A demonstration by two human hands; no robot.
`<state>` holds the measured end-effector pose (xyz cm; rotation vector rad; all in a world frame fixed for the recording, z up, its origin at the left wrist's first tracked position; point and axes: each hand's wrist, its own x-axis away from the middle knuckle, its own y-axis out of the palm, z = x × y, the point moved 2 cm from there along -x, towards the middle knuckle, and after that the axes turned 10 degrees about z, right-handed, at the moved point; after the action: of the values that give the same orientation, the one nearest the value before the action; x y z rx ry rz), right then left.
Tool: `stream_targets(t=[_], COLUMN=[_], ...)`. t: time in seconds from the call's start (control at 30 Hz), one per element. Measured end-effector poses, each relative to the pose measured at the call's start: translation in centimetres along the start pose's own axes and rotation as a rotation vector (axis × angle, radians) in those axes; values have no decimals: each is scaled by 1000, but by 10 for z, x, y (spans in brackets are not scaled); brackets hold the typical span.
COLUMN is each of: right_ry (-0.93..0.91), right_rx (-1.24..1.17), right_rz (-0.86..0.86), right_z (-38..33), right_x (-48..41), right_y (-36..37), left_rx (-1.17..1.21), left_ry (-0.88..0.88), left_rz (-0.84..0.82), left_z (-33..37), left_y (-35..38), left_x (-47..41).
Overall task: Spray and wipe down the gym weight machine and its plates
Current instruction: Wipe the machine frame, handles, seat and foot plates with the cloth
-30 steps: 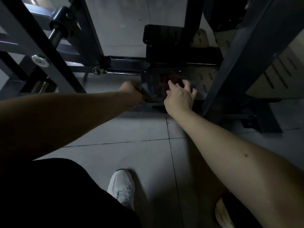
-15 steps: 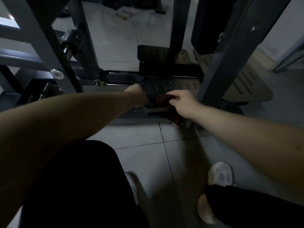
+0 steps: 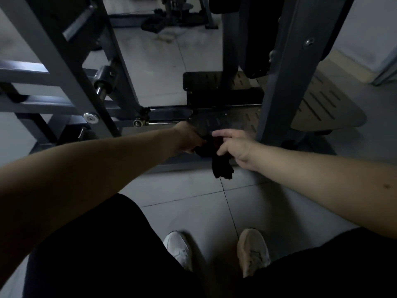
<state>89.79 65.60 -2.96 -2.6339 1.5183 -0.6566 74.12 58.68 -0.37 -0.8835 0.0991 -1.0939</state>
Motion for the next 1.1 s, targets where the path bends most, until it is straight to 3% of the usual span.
stream_targets(t=[0.2, 0.37, 0.53, 0.93, 1.1], right_ry=[-17, -56, 52, 281, 281], right_rx=[87, 189, 2, -316, -376], right_rz=[-190, -223, -255, -241, -103], right_z=[-1, 2, 0, -6, -16], right_x=[6, 12, 5, -17, -32], right_y=[8, 8, 14, 28, 20], left_rx=[-163, -372, -292, -257, -201], left_ry=[164, 258, 304, 312, 397], left_rz=[248, 275, 322, 185, 200], left_z=[-7, -3, -26, -51, -42], left_y=[-26, -40, -33, -27, -22], left_x=[19, 26, 23, -38, -72])
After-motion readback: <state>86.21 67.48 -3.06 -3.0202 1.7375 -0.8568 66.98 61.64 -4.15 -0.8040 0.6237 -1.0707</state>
